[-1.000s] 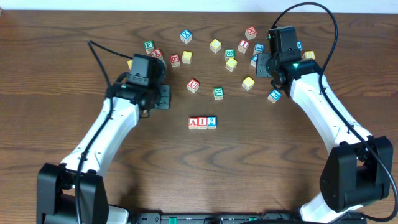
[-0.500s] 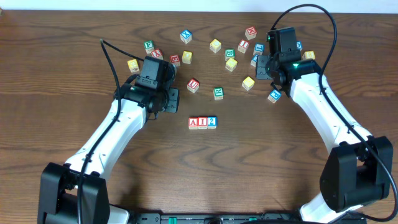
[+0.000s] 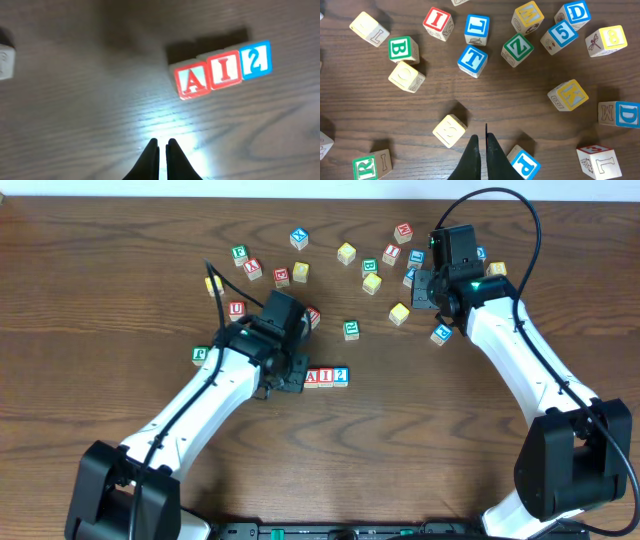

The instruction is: Spell out AI2

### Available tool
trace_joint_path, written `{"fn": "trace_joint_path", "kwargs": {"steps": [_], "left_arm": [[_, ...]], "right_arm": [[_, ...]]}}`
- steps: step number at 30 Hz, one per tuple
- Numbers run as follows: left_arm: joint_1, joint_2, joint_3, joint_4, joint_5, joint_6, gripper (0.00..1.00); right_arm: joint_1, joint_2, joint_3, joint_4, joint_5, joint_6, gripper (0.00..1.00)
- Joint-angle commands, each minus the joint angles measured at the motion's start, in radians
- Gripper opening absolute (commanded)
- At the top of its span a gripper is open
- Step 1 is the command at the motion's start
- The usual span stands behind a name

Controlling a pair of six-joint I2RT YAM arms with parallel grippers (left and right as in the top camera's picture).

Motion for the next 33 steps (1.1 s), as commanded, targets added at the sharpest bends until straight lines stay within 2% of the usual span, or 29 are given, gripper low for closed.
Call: {"fn": "trace_joint_path", "kwargs": {"steps": [1,10,16,20,33], "left_arm": [[-0.006,-0.013,0.008,-0.009,-0.012,-0.042,0.07],[-0.006,-0.013,-0.009,-0.023,-0.012,-0.059,0.08],[-0.009,-0.013,-0.105,0.068,0.004,-0.085,0.07],[-0.022,-0.013,-0.151,0.157,0.072,-0.108,0.08],[-0.13,0.021,-0.163,0.188,0.035,-0.156,0.07]], "right_arm": [[0.001,-0.018,0.018,-0.002,-0.003,0.005,0.01],[0.001,-0.018,0.018,-0.01,-0.003,0.005,0.01],[0.001,-0.018,0.018,-0.011,-0.003,0.005,0.01],[0.001,-0.018,0.018,-0.011,-0.003,0.005,0.01],[0.001,-0.018,0.018,-0.012,-0.003,0.005,0.01]]}}
